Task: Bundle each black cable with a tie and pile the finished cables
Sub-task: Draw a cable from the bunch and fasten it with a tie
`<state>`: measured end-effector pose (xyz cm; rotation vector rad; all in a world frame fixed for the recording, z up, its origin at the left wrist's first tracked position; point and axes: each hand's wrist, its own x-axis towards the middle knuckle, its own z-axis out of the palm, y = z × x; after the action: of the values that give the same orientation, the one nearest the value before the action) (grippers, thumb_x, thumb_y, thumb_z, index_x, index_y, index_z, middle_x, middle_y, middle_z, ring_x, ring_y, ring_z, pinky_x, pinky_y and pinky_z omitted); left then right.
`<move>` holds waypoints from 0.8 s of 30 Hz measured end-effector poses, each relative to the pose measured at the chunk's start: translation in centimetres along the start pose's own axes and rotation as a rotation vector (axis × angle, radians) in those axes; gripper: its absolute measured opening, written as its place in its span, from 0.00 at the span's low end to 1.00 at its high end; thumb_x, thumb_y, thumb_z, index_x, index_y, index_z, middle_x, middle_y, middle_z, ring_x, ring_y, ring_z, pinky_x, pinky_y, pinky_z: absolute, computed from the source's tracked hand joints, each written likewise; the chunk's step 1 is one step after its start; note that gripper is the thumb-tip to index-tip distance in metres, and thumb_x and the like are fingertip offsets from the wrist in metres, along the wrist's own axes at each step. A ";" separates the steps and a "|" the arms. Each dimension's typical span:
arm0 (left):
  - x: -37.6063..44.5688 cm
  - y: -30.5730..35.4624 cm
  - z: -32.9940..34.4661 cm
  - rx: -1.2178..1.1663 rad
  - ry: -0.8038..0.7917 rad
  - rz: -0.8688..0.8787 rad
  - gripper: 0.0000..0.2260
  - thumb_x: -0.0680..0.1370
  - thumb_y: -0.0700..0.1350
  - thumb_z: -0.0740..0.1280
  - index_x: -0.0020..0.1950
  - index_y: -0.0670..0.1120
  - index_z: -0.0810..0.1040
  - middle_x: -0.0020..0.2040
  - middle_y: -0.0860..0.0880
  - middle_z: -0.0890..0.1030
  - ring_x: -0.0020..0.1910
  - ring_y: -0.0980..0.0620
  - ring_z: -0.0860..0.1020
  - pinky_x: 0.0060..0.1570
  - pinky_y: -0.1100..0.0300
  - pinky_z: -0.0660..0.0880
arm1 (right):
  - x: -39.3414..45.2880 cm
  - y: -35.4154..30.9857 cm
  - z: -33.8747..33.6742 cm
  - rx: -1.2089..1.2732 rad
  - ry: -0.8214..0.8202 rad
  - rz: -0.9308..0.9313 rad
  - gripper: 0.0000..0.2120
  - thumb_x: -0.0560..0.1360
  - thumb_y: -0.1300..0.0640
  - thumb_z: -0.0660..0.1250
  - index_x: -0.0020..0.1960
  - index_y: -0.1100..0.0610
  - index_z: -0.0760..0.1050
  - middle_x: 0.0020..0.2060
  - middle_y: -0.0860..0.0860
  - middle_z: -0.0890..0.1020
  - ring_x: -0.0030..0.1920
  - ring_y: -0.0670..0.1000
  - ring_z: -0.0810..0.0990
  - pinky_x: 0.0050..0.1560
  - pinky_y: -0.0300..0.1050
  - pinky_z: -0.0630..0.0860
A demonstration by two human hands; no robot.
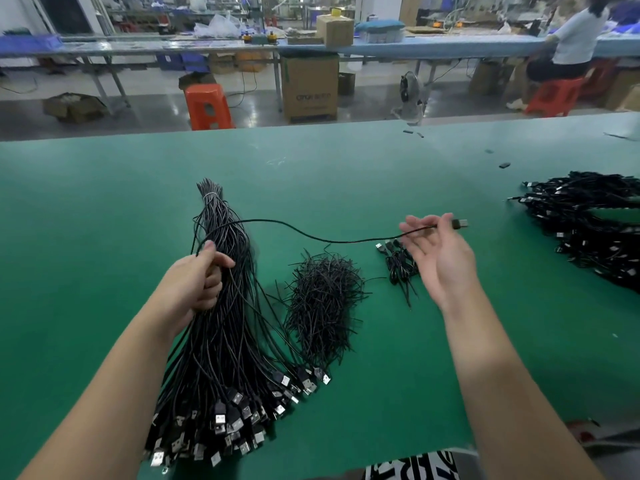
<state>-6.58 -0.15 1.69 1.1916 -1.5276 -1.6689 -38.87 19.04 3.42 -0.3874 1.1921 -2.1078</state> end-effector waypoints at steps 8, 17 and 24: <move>1.5 2.6 3.9 0.966 0.321 0.786 0.13 0.83 0.49 0.58 0.47 0.43 0.76 0.46 0.49 0.69 0.50 0.48 0.65 0.52 0.54 0.60 | -3.7 2.8 5.5 -0.104 -0.288 0.174 0.15 0.85 0.51 0.54 0.55 0.61 0.74 0.31 0.47 0.65 0.30 0.46 0.61 0.28 0.38 0.66; 0.8 1.2 4.0 0.812 0.006 0.474 0.12 0.82 0.50 0.62 0.59 0.54 0.83 0.63 0.53 0.79 0.66 0.54 0.72 0.70 0.50 0.67 | -8.7 5.2 8.8 -0.479 -0.597 0.187 0.17 0.81 0.40 0.58 0.46 0.47 0.81 0.27 0.45 0.68 0.26 0.47 0.60 0.26 0.40 0.58; -5.4 4.0 6.4 0.282 -0.467 0.420 0.11 0.83 0.52 0.62 0.56 0.56 0.85 0.61 0.52 0.83 0.66 0.55 0.77 0.69 0.56 0.70 | -9.3 6.3 11.1 -0.614 -0.561 0.148 0.14 0.77 0.48 0.57 0.37 0.51 0.75 0.29 0.47 0.67 0.29 0.47 0.62 0.30 0.42 0.59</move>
<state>-10.52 6.78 6.44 0.5541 -2.1794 -1.5374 -23.43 16.07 4.73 -1.0491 1.4295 -1.3298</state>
